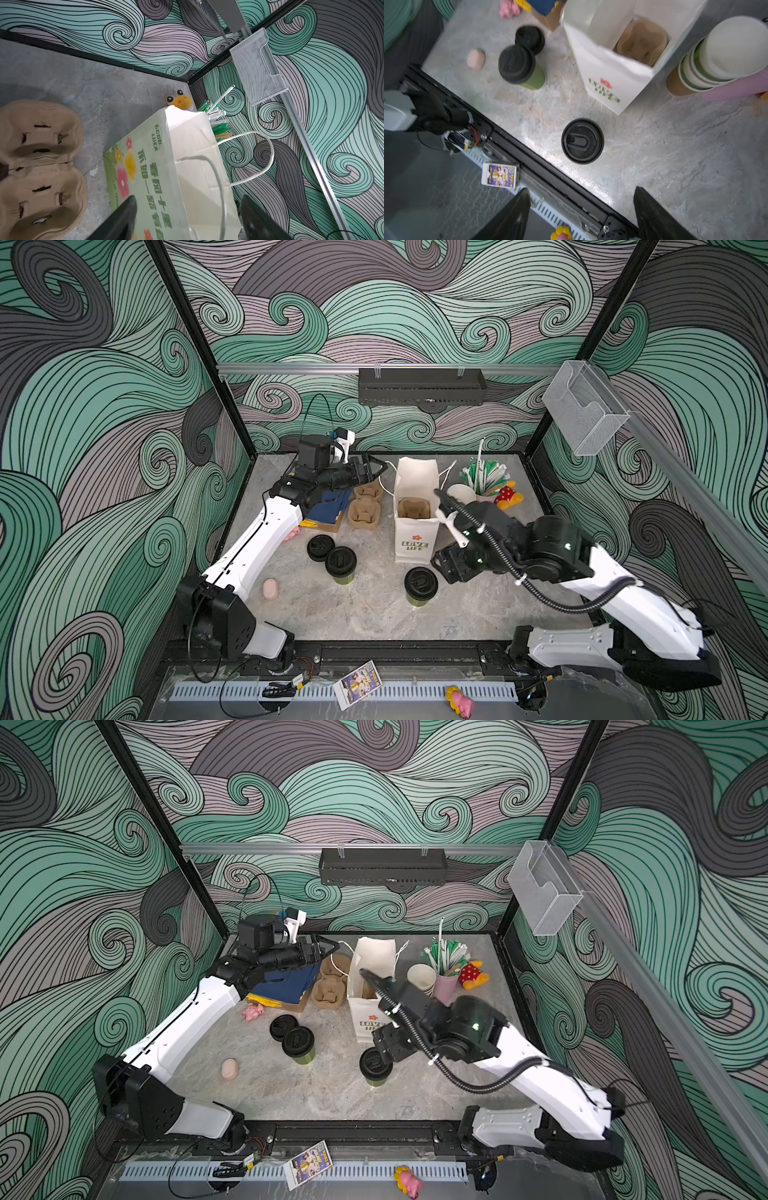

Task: Pack the takeout coffee
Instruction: 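Move the right gripper down over the black-lidded green cup nearest the robot, then close the right gripper on the green cup's black lid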

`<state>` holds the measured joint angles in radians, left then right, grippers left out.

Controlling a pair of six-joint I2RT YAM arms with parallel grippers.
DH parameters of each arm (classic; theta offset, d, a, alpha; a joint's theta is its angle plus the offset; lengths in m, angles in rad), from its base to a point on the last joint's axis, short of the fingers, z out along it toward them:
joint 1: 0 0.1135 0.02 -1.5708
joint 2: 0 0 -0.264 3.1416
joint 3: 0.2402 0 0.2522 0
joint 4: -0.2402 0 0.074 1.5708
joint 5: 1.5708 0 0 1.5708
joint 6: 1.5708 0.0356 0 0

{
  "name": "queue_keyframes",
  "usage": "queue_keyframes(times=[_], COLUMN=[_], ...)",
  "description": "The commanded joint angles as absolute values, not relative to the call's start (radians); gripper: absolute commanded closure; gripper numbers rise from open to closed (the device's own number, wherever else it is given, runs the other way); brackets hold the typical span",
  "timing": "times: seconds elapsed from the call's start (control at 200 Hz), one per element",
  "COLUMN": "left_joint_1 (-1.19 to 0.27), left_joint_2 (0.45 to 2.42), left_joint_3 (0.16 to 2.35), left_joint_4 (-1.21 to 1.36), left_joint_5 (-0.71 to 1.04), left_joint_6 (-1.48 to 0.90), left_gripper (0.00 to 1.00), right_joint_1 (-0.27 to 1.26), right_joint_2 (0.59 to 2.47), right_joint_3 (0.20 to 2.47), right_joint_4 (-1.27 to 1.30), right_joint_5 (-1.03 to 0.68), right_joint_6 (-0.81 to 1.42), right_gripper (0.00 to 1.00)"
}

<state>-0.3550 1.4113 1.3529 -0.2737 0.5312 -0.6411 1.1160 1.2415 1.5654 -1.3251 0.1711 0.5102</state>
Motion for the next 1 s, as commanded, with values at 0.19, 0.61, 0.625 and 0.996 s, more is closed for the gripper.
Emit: queue_keyframes(times=[0.19,0.61,0.625,0.996], left_joint_1=[-0.347,-0.347,-0.347,-0.347], left_joint_2=[1.253,1.185,1.183,1.184], left_joint_3=[1.257,1.151,1.149,1.140], left_joint_4=[-0.286,-0.196,-0.192,-0.184], left_joint_5=[0.342,0.351,0.350,0.349], left_joint_6=[-0.654,-0.711,-0.712,-0.719], left_gripper=[0.15,0.15,0.15,0.15], right_joint_1=[1.209,1.175,1.174,1.153], right_joint_2=[1.286,1.407,1.413,1.455], right_joint_3=[1.272,1.209,1.210,1.210], right_joint_4=[-1.161,-1.048,-1.046,-1.045], right_joint_5=[0.222,0.273,0.274,0.296], right_joint_6=[0.852,0.928,0.928,0.951], right_gripper=[0.18,0.12,0.12,0.21])
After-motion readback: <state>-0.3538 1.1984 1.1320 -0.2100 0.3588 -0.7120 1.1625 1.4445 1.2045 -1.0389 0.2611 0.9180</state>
